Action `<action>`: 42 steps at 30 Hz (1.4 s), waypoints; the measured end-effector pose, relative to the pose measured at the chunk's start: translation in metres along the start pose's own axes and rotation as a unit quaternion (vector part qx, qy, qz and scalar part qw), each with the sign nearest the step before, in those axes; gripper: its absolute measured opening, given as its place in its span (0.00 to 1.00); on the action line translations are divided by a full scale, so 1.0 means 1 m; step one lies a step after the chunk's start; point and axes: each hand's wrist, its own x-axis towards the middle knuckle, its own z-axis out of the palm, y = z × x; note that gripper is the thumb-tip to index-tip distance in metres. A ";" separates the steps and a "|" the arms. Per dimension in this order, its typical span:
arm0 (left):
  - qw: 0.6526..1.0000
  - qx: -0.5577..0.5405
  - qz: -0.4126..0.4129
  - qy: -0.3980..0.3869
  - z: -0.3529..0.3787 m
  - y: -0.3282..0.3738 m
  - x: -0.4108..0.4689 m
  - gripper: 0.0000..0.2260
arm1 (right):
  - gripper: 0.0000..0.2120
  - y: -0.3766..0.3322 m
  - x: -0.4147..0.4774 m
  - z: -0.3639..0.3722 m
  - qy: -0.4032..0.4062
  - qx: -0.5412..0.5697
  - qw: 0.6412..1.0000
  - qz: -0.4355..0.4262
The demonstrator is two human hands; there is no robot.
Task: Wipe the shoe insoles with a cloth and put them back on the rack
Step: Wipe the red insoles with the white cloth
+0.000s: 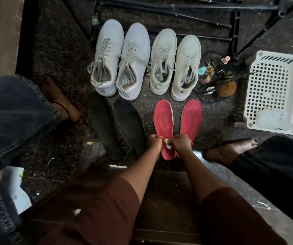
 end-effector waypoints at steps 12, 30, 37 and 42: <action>0.914 -0.332 0.007 -0.234 -0.088 0.063 -0.113 0.17 | 0.11 -0.091 -0.097 -0.056 -0.307 0.299 0.903 0.017; 0.780 -0.434 0.184 -0.411 -0.151 0.164 -0.310 0.21 | 0.09 -0.200 -0.317 -0.113 0.207 -0.130 0.753 -0.611; 0.794 -0.396 0.205 -0.414 -0.164 0.182 -0.318 0.25 | 0.10 -0.191 -0.339 -0.119 0.114 -0.190 0.717 -0.661; 0.773 -0.393 0.215 -0.450 -0.162 0.188 -0.322 0.24 | 0.12 -0.209 -0.338 -0.156 0.109 -0.075 0.798 -0.589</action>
